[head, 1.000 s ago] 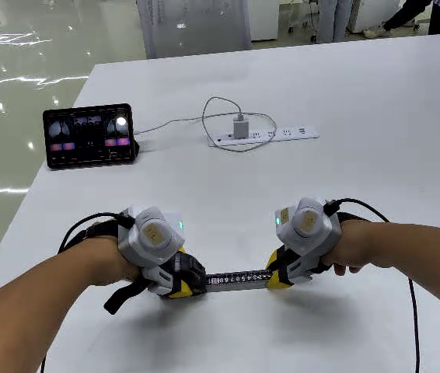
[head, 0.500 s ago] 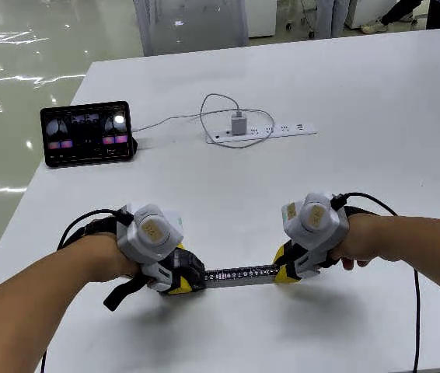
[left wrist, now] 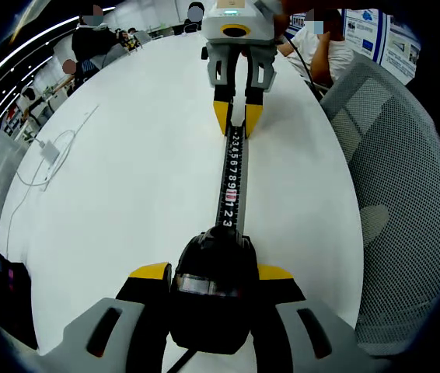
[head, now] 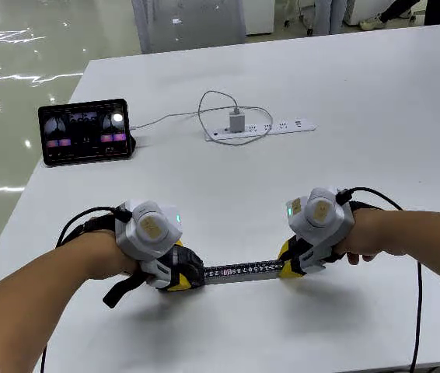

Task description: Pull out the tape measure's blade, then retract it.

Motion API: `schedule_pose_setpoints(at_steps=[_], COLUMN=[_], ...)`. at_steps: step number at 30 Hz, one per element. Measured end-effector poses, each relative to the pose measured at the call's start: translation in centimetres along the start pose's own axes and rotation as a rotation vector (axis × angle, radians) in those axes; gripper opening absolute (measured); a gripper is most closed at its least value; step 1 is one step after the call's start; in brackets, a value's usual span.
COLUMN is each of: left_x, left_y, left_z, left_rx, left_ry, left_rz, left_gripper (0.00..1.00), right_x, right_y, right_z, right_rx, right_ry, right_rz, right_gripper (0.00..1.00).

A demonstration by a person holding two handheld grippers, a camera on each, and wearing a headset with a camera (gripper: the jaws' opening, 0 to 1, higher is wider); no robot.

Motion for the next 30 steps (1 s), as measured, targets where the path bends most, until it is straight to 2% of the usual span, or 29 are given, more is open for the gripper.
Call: schedule_pose_setpoints(at_steps=[30], left_x=[0.0], left_y=[0.0], left_z=[0.0], left_rx=[0.004], left_ry=[0.002], left_rz=[0.000], left_gripper=[0.35], right_x=[-1.3], right_y=[1.0], right_z=[0.1], right_rx=[0.001], right_ry=[0.011], right_rz=[-0.027], right_gripper=[0.09])
Point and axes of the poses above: the centre of the closed fingertips' face, and the gripper's own axes: y roughly backward along the fingers, z roughly to its right, x roughly out of its top, the point moved 8 cm from there along y, roughly backward along the fingers, and after that the axes turned 5 degrees about x, right-handed, at the moved point
